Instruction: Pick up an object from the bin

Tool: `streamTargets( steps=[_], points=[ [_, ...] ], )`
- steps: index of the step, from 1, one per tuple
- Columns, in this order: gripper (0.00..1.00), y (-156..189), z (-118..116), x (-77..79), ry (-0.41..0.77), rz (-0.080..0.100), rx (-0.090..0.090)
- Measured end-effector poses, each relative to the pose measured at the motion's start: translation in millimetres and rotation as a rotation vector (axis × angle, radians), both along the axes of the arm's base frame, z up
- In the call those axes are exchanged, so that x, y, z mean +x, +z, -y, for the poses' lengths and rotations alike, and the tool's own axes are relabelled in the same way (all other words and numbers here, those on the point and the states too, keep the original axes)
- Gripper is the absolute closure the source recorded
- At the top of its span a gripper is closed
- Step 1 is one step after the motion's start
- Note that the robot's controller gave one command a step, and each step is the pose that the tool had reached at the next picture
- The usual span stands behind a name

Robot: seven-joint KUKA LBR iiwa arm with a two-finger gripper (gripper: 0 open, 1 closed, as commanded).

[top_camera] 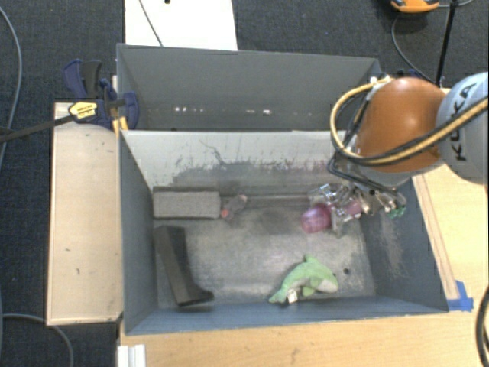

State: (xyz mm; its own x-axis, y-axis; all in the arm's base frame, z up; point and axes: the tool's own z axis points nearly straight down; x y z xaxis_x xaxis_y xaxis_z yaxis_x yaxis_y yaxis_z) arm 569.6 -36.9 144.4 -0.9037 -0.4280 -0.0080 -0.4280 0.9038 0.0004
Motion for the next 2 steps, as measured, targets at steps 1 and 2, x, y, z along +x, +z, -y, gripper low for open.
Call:
streamTargets(
  steps=[1, 2],
  points=[
    [1.0, 0, 0, 0.0, -0.001, 0.0, 0.0],
    [1.0, -37, 27, 13.4, 0.01, 0.011, 0.0]
  ],
)
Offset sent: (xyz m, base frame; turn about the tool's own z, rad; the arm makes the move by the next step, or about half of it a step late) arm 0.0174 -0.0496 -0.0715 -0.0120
